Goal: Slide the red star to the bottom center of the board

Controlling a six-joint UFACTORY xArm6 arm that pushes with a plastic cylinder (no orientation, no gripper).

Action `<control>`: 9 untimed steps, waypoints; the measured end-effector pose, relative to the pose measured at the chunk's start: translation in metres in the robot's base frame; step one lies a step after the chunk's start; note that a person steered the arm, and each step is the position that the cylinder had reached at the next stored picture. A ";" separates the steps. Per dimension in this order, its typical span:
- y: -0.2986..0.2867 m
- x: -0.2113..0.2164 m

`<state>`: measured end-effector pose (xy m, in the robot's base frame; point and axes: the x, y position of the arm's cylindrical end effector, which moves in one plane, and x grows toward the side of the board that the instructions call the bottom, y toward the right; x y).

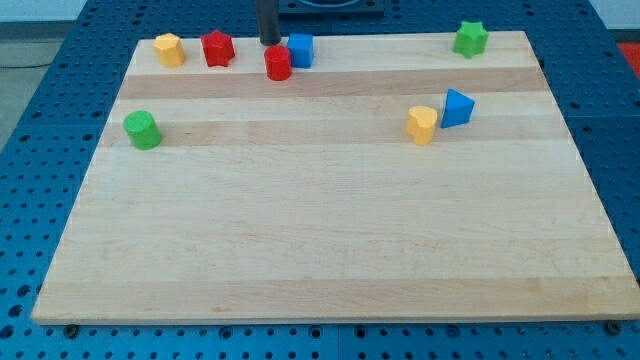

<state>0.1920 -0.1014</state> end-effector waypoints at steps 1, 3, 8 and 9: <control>-0.005 0.000; -0.008 -0.001; -0.084 0.018; -0.083 0.041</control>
<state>0.2326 -0.1847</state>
